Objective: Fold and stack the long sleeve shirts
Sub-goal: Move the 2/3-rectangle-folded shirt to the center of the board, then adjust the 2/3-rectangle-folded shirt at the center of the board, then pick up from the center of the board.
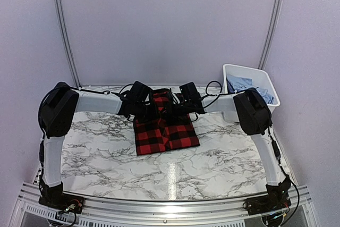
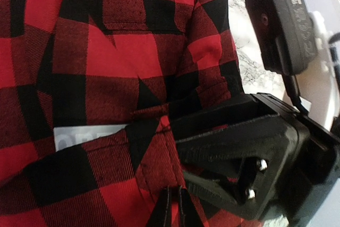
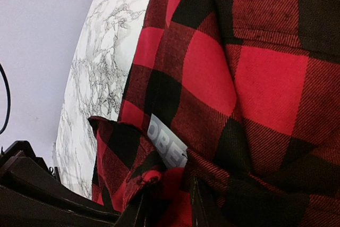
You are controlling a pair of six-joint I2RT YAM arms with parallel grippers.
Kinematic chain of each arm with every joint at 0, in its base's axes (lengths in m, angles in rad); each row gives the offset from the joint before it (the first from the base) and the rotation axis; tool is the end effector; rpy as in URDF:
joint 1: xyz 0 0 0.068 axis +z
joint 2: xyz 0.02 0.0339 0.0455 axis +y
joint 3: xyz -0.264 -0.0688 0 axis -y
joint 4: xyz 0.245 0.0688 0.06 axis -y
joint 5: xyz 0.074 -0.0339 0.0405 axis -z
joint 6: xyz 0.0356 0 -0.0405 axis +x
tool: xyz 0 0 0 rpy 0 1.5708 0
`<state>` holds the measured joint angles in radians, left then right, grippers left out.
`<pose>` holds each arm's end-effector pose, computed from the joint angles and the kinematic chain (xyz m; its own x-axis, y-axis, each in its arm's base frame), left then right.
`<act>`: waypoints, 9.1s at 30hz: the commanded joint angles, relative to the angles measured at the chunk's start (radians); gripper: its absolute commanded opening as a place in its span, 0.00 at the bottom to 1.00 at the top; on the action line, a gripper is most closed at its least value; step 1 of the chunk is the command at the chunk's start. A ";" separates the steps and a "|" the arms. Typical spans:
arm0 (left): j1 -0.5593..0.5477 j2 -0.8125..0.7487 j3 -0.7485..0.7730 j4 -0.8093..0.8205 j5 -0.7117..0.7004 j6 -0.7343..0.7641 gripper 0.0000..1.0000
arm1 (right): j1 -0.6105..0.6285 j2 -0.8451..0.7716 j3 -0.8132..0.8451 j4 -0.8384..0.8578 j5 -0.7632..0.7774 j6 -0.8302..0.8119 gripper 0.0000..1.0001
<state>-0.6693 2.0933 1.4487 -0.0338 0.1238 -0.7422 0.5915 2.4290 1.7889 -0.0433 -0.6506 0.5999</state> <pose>0.3649 -0.2943 0.1744 -0.8298 -0.1988 -0.5214 0.1767 0.7928 -0.5834 0.4291 0.3142 0.1233 -0.9032 -0.0656 -0.4241 -0.3921 0.5278 0.7534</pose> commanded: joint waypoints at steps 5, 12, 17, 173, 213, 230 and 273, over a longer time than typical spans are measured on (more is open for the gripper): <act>0.011 0.160 0.146 -0.041 0.039 0.017 0.07 | -0.022 -0.095 -0.059 -0.059 0.200 -0.047 0.27; 0.013 0.232 0.255 -0.050 0.084 0.028 0.09 | -0.040 -0.218 -0.143 -0.084 0.272 -0.114 0.37; 0.013 0.185 0.244 -0.065 0.075 0.051 0.13 | -0.054 -0.275 -0.187 -0.106 0.322 -0.153 0.40; 0.131 -0.026 -0.051 0.061 0.015 0.117 0.01 | -0.014 -0.290 -0.105 -0.414 0.875 -0.308 0.00; -0.061 -0.363 -0.526 -0.035 0.061 -0.097 0.48 | -0.051 -0.251 -0.230 -0.230 0.611 -0.290 0.27; -0.104 -0.307 -0.516 -0.042 0.044 -0.227 0.00 | -0.056 -0.365 -0.343 -0.233 0.602 -0.287 0.44; -0.127 -0.700 -0.879 -0.147 0.050 -0.197 0.00 | 0.359 -0.798 -1.000 -0.076 0.605 0.045 0.21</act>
<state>-0.7906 1.4185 0.5865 -0.1322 0.1970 -0.9562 0.9455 1.6535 0.8227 -0.1230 -0.0719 0.6125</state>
